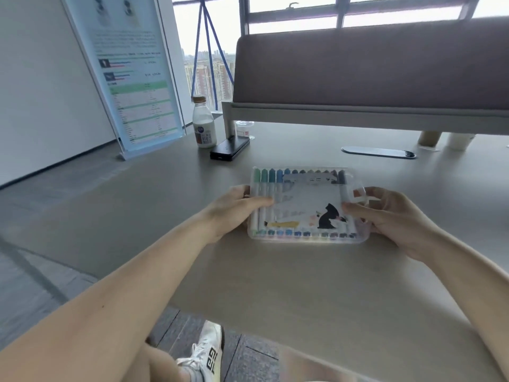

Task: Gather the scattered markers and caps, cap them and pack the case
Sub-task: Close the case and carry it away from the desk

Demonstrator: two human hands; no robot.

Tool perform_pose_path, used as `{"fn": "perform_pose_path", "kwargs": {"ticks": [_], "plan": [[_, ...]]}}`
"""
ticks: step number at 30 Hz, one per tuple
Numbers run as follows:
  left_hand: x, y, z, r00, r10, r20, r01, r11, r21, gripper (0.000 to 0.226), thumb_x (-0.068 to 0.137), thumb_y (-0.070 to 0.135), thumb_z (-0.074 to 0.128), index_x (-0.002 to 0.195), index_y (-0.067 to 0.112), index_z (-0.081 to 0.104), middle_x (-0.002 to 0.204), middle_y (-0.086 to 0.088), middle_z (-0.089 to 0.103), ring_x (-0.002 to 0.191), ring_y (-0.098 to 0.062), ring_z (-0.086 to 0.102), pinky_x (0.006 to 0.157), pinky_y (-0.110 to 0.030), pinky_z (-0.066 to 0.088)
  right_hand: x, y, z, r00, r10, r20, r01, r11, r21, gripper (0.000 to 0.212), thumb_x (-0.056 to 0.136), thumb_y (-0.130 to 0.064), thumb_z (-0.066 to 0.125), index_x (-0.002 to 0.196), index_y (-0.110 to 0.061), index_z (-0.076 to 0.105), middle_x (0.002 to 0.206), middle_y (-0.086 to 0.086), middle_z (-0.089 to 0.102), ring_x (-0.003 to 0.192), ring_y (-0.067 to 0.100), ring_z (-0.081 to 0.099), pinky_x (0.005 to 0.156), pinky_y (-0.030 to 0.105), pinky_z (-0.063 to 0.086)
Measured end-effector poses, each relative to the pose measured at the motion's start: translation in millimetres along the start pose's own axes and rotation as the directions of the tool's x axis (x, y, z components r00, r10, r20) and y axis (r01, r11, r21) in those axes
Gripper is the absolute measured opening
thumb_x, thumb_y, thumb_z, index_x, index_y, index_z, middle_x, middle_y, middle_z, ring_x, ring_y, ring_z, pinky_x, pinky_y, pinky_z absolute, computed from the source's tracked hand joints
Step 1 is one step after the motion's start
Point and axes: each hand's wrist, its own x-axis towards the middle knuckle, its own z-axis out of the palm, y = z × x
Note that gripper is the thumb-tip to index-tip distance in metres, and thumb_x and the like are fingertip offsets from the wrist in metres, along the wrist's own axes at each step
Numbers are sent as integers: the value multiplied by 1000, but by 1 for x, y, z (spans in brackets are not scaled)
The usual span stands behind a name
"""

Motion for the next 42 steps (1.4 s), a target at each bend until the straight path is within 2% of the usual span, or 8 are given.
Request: {"fn": "perform_pose_path", "kwargs": {"ticks": [8,13,19,22,26,34,39,42], "plan": [[-69,-8,-45,993,-68,-99,74,995,59,36,94,30,74,123,13,64,116,-8,73,102,-23,74,91,-42,60,-1,-30,43,987,12,161,16,985,-174,41,77,-27,87,111,-18,66,90,7,80,73,16,77,66,32,61],[-105,-16,-79,977,-87,-197,97,995,38,51,85,35,79,125,12,58,117,-12,72,100,-26,76,90,-51,61,2,-50,83,963,23,267,36,976,-216,37,82,-24,84,111,-13,63,94,8,80,80,25,78,77,41,64],[-162,-34,-115,918,-84,-389,97,995,14,63,72,51,81,120,15,61,110,-5,76,95,-20,76,88,-44,62,7,-69,142,904,-28,426,120,974,-191,38,83,-22,83,115,-12,64,98,12,79,88,29,78,84,44,63],[-199,-44,-140,868,-97,-487,120,993,17,72,64,59,82,119,16,63,108,-2,77,97,-20,76,91,-46,61,6,-80,188,870,-37,492,133,978,-162,41,82,-22,83,117,-12,62,96,13,77,78,26,76,74,38,64],[-260,-54,-170,785,-132,-605,171,985,7,57,71,54,79,115,20,65,106,-1,78,97,-19,76,90,-44,60,-7,-100,253,790,-54,611,180,973,-147,43,82,-18,81,119,-12,60,96,14,78,73,22,75,65,31,61],[-385,-74,-201,580,-178,-795,218,974,-58,80,53,71,89,114,22,69,104,1,79,100,-23,75,94,-54,58,-62,-133,360,628,-112,770,287,953,-95,56,72,-21,83,122,-13,59,100,13,78,83,26,77,72,33,62],[-443,-96,-201,395,-169,-903,186,977,-101,39,82,47,81,112,27,68,109,2,73,104,-20,69,88,-37,54,-105,-138,419,546,-139,826,293,956,-33,70,61,-26,82,125,-10,57,96,12,77,72,21,75,70,31,63],[-467,-107,-202,363,-162,-917,201,975,-93,27,88,42,77,109,32,65,110,6,70,103,-14,65,80,-29,46,-122,-137,441,518,-126,846,298,954,-40,59,75,-17,82,127,-8,56,97,12,76,69,18,75,65,28,63]]}}
